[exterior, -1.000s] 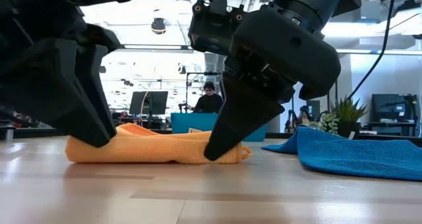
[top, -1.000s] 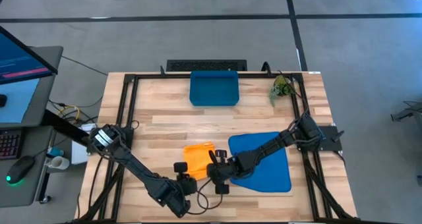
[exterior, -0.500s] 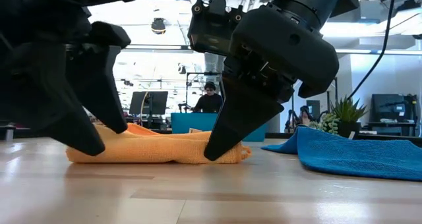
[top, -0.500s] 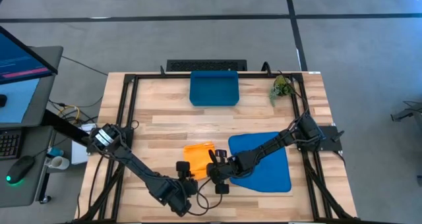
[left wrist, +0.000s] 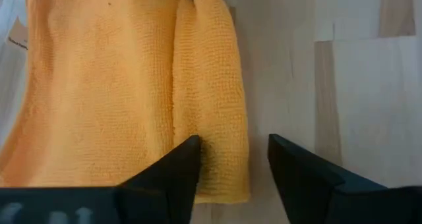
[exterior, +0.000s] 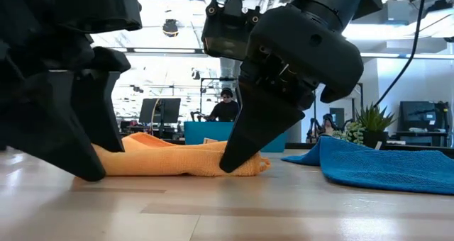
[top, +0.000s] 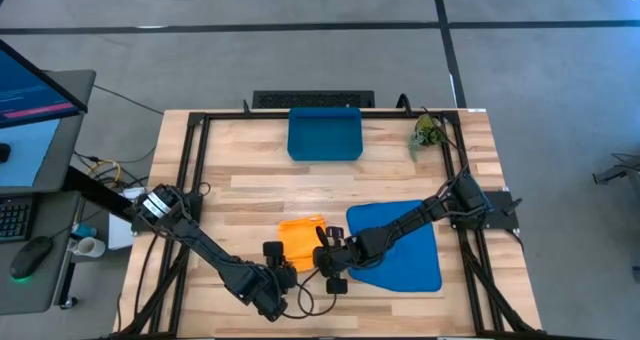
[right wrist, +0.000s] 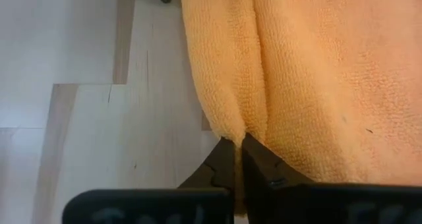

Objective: Roll microfiber towels into tight, uniform cylinder then place into a basket
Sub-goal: Roll the yellow microfiber cloth

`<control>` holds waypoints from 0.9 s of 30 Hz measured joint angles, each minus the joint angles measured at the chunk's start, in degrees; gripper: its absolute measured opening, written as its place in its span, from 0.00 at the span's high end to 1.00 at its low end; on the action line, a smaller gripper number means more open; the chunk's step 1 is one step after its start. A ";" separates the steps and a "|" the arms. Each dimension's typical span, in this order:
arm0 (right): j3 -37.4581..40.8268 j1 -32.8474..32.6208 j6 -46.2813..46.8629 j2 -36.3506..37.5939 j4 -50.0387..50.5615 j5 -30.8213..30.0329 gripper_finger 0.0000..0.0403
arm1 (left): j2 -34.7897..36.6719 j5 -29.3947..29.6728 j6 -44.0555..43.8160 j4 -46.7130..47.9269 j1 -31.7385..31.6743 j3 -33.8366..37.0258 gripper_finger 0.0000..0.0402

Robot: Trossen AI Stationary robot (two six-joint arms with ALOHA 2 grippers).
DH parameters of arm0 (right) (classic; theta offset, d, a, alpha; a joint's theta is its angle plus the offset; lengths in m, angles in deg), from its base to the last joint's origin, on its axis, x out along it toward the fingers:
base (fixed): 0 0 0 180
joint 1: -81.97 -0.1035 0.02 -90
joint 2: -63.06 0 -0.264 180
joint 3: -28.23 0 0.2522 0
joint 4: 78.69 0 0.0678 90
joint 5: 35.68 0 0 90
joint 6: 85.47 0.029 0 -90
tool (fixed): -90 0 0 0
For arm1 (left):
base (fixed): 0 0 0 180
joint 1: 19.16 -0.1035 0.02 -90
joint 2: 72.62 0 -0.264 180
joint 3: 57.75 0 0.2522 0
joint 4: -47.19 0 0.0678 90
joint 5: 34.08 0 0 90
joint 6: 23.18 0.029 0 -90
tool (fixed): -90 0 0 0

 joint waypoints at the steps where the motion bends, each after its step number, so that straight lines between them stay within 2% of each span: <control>1: 0.00 0.05 0.00 0.04 0.05 0.73 0.94 | -0.04 -0.09 0.14 0.00 -0.05 0.03 0.63; 4: 0.00 0.12 -0.02 0.05 0.07 2.41 0.95 | -0.16 -0.01 1.95 0.06 -0.08 0.07 0.77; 7: -0.04 0.12 -0.02 0.05 -0.66 6.77 0.94 | -0.22 0.00 4.09 0.19 -0.18 0.16 0.92; 9: -0.04 0.06 0.00 0.01 -1.26 9.87 0.93 | -0.24 -0.49 4.48 -0.13 -0.31 0.20 0.97; 12: -0.04 0.21 0.00 -0.03 -1.67 13.89 0.93 | 0.46 -3.63 3.98 -0.90 -0.49 0.27 0.96; 17: -0.02 1.01 0.02 -0.39 -4.02 24.28 0.95 | 2.41 -14.20 1.03 -2.57 -0.38 -2.20 0.97; 22: 0.28 2.00 3.49 -0.76 -7.67 34.67 0.93 | 4.10 -22.81 -7.02 -4.60 -0.55 -5.61 0.98; 24: 0.28 2.74 7.56 -0.76 -8.76 36.28 0.94 | 4.12 -24.99 -7.72 -4.85 -0.48 -6.40 0.97; 27: 0.35 4.11 12.54 -0.76 -8.75 36.68 0.95 | 4.17 -25.28 -8.09 -4.13 -0.46 -6.54 0.94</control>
